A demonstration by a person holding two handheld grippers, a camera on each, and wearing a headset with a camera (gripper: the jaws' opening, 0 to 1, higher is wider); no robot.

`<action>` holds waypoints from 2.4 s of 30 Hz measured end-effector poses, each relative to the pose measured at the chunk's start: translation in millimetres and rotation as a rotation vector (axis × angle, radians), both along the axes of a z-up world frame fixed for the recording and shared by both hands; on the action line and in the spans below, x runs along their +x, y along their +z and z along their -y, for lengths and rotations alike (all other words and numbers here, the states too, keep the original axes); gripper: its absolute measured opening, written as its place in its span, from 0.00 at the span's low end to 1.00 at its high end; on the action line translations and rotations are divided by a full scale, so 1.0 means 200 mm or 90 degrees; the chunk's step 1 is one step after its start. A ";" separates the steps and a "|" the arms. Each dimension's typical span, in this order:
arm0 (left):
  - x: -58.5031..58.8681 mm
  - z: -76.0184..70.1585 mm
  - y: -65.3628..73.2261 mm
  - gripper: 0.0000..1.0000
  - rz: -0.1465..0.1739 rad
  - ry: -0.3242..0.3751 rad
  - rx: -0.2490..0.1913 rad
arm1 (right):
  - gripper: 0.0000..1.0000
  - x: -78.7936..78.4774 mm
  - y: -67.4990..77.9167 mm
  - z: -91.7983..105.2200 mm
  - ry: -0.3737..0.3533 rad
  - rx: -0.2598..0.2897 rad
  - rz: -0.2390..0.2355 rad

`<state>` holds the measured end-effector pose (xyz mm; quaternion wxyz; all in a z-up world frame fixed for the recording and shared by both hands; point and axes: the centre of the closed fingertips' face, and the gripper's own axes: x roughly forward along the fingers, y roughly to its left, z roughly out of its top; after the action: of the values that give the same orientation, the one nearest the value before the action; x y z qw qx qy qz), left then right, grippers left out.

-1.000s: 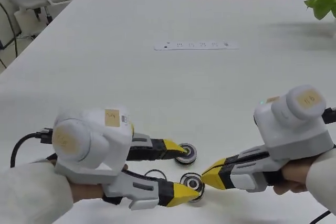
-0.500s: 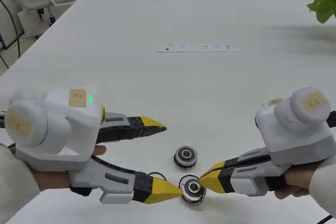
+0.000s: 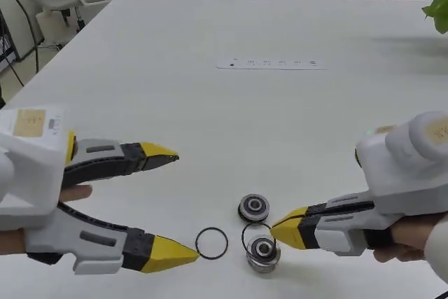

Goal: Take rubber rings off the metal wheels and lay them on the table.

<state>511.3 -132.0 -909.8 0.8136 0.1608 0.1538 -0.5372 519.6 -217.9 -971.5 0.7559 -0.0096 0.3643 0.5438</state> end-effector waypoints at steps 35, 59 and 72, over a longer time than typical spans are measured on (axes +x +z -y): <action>-0.11 -0.05 -0.13 0.81 -0.063 0.065 -0.075 | 0.00 0.03 0.17 -0.06 -0.041 0.085 0.002; -0.10 -0.02 -0.14 0.81 -0.065 0.062 -0.082 | 0.00 0.04 0.14 -0.30 -0.008 0.091 -0.041; -0.09 -0.03 -0.15 0.80 -0.076 0.075 -0.090 | 0.00 0.02 -0.05 -0.30 -0.021 0.069 -0.100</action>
<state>493.2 -125.7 -939.7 0.8423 0.0616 0.1730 -0.5068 523.4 -158.1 -980.8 0.7332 0.0798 0.3928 0.5494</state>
